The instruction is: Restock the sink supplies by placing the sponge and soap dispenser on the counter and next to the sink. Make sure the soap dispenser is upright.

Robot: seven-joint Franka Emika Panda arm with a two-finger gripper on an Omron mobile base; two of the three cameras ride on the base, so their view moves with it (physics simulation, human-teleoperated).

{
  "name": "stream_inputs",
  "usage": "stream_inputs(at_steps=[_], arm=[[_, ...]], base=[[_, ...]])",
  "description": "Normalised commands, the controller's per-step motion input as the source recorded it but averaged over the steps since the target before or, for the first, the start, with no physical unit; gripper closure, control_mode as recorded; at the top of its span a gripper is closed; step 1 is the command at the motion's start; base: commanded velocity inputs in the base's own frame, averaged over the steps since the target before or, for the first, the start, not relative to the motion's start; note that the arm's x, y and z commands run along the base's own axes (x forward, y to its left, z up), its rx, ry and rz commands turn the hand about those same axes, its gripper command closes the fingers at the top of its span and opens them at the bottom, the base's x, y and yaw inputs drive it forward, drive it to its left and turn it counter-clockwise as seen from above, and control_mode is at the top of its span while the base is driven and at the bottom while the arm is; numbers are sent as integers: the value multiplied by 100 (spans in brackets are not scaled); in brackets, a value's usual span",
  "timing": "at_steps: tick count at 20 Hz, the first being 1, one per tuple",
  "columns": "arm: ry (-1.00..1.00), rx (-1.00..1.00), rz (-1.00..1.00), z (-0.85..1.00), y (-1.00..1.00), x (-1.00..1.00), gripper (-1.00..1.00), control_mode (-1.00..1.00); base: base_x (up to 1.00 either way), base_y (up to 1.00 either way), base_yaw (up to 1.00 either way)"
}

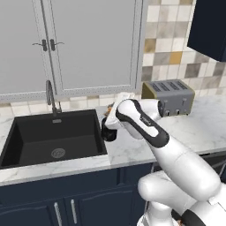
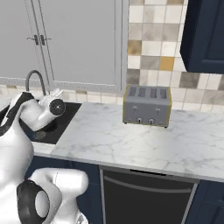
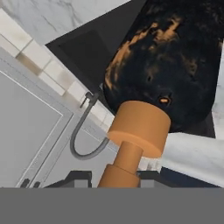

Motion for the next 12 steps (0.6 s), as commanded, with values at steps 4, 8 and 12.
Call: stream_inputs(at_steps=[4, 8, 12], arm=[[1, 10, 16, -31, -39, 74, 100, -100], [0, 3, 16, -25, -24, 78, 100, -100], [10, 0, 9, -7, -20, 79, 100, -100]], base=[[0, 0, 0], [0, 0, 0], [0, 0, 0]])
